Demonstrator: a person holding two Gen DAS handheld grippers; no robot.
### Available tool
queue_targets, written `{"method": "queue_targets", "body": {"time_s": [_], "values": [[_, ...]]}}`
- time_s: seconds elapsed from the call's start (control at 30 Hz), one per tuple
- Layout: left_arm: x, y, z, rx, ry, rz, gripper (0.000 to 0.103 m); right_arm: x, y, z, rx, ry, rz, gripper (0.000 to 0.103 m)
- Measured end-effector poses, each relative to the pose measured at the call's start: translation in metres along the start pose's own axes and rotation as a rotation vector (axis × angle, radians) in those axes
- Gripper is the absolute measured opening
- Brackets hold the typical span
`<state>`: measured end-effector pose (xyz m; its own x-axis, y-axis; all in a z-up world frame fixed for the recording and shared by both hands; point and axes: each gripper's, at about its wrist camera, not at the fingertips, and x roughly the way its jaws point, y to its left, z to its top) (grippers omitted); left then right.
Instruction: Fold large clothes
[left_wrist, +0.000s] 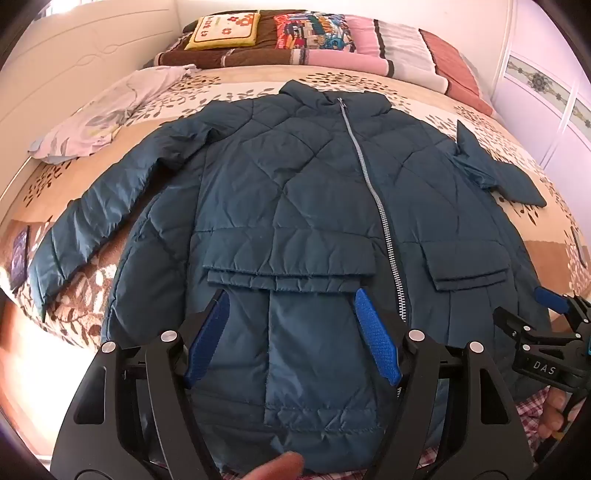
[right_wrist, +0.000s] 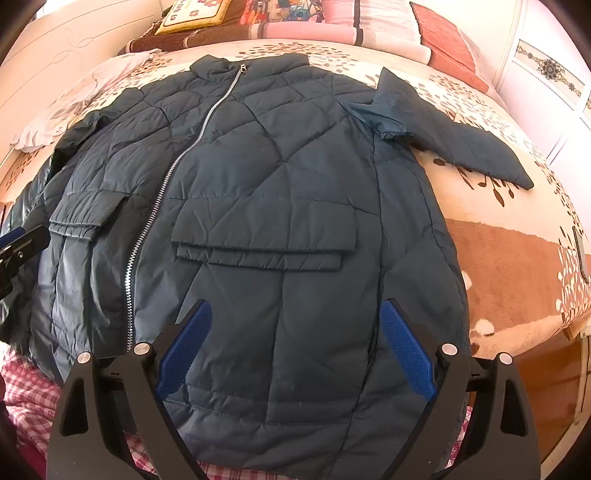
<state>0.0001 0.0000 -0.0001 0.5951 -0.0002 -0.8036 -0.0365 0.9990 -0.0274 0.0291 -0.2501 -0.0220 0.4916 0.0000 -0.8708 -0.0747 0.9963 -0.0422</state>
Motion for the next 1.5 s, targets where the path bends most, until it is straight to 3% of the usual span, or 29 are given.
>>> {"method": "queue_targets", "body": {"time_s": [1.5], "values": [[-0.0007,0.0028,-0.0022,-0.009,0.012,-0.005,0.077,0.0038,-0.0055,-0.0019,0.005,0.008,0.018,0.090]]}}
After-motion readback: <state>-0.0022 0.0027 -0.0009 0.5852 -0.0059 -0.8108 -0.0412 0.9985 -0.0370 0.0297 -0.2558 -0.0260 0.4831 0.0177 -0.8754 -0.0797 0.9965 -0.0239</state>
